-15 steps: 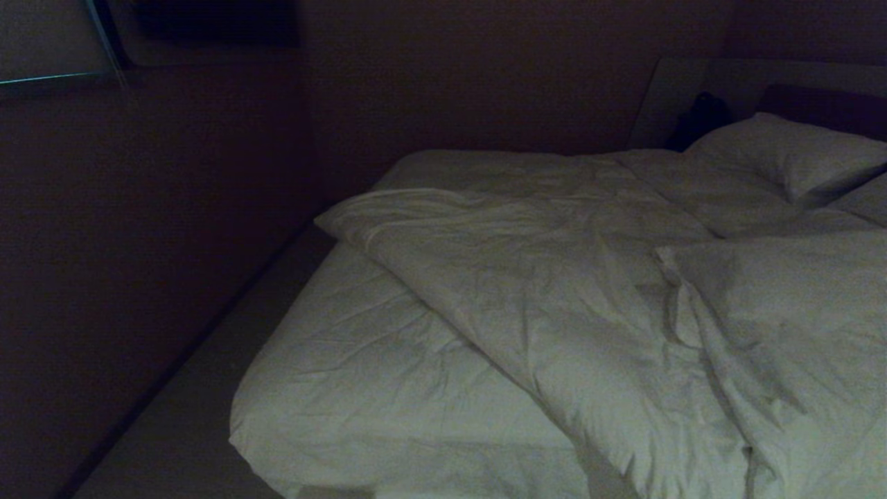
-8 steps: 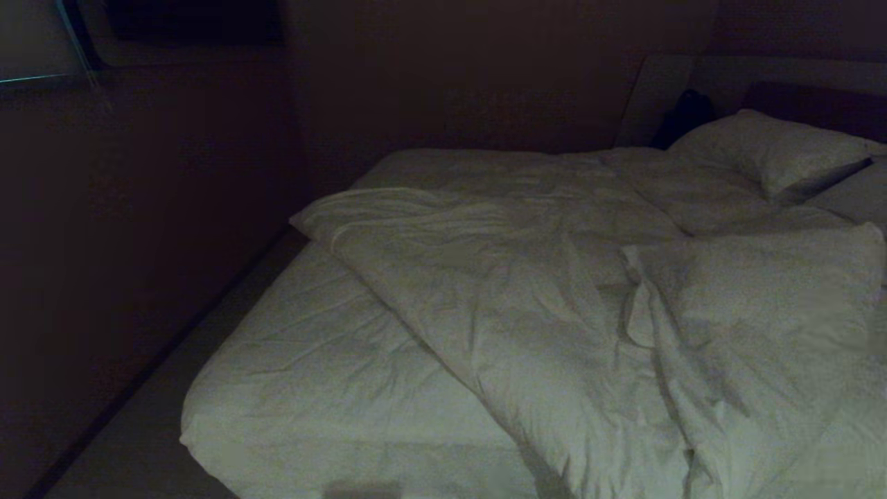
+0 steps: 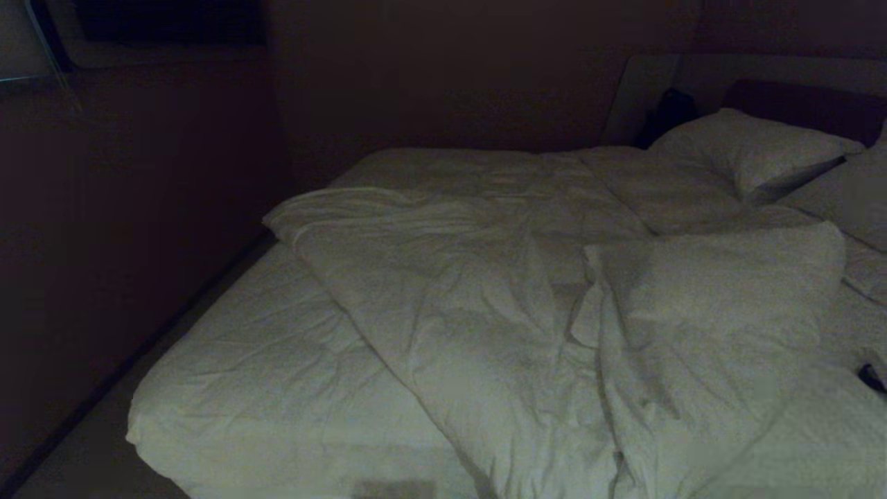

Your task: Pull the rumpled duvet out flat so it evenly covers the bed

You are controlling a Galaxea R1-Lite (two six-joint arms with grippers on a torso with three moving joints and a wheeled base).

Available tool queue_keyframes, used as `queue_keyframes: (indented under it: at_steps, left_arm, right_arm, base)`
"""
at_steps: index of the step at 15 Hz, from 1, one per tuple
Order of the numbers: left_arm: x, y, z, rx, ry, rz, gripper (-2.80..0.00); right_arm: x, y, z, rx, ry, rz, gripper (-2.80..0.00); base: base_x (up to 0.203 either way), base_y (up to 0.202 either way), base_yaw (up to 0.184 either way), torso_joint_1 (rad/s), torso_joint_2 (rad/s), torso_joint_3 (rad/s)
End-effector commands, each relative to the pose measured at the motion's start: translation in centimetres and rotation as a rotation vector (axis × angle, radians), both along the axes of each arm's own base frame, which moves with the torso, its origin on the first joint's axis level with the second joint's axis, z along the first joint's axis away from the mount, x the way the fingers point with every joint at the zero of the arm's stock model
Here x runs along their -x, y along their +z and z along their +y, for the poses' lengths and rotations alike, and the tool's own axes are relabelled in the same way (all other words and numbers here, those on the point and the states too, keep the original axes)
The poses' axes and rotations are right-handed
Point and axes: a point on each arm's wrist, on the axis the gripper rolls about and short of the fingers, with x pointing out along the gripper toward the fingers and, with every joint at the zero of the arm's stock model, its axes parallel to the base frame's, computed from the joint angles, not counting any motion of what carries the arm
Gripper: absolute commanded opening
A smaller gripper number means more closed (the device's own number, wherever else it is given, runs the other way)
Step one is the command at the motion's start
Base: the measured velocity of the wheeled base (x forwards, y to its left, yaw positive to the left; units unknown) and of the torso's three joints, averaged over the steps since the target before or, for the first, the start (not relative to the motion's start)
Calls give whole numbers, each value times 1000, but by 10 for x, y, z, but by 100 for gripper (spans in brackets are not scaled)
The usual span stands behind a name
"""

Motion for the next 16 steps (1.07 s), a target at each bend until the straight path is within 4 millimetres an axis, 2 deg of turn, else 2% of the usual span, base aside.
queue_keyframes:
  at_steps: [1,16]
  left_arm:
    - [0,0,0,0,0,2,-280]
    - [0,0,0,0,0,0,-280]
  right_arm:
    - [0,0,0,0,0,-1,-280]
    - [0,0,0,0,0,-1,-280]
  base:
    - [0,-202,2,12,11,1]
    - [0,-196,0,3,1,1]
